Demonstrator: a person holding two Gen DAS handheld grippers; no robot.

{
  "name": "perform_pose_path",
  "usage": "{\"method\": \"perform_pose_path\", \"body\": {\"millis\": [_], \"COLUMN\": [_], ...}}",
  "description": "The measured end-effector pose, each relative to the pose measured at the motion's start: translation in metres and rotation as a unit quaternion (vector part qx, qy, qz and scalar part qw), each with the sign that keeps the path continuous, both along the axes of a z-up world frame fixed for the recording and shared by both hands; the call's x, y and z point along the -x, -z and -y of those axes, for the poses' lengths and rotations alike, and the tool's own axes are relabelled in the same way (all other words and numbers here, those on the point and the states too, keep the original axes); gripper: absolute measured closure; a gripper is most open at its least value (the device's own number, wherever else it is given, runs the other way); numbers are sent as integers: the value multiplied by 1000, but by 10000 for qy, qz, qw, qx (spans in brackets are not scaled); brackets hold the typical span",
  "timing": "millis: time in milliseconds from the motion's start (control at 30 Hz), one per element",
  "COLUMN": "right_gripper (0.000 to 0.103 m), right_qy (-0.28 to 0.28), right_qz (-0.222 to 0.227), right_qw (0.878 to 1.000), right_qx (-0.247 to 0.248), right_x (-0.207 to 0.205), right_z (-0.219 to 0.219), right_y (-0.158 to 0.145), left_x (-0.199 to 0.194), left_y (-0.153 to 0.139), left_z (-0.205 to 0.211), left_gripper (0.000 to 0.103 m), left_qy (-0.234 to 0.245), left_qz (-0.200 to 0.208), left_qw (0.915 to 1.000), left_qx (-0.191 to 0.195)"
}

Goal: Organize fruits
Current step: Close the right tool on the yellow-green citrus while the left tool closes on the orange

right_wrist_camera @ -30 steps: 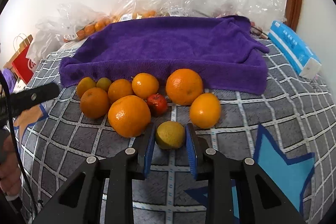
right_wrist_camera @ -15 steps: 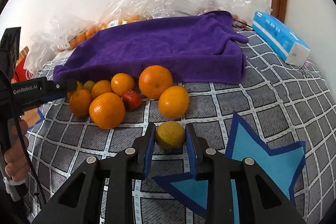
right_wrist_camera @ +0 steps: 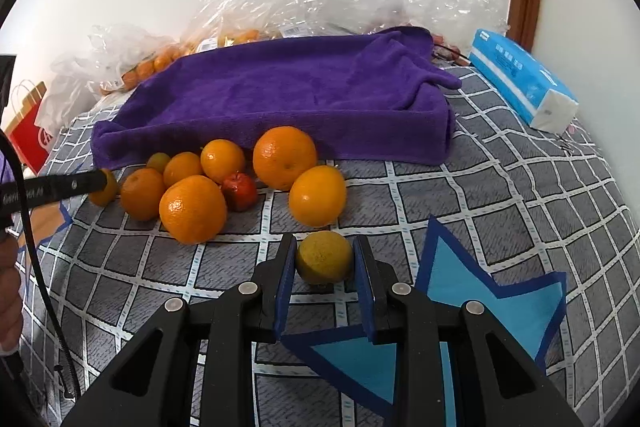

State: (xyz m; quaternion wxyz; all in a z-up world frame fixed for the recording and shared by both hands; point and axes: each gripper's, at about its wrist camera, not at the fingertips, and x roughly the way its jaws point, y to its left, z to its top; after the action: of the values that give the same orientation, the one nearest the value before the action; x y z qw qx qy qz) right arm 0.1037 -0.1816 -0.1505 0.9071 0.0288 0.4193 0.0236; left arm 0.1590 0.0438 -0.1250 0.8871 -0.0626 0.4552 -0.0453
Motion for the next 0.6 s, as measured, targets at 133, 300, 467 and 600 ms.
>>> {"method": "perform_pose_path", "body": {"millis": [133, 300, 467, 600], "right_gripper": [74, 72, 69, 69], "right_qy": [-2, 35, 29, 43], "right_qz": [-81, -125, -137, -151], "right_qw": [9999, 9997, 9993, 9996], "right_qx": [70, 215, 334, 250], "right_x": [-4, -9, -13, -14], "right_z": [-2, -7, -12, -10], "right_y": [2, 4, 5, 5], "left_x": [-4, -7, -2, 4], "left_y": [6, 15, 18, 18], "left_z": [-1, 0, 5, 10], "left_gripper": [70, 68, 68, 68], "left_qy": [11, 15, 72, 65], "left_qz": [-10, 37, 262, 388], "left_qw": [9999, 9993, 9993, 9992], "left_qx": [166, 362, 243, 37]}}
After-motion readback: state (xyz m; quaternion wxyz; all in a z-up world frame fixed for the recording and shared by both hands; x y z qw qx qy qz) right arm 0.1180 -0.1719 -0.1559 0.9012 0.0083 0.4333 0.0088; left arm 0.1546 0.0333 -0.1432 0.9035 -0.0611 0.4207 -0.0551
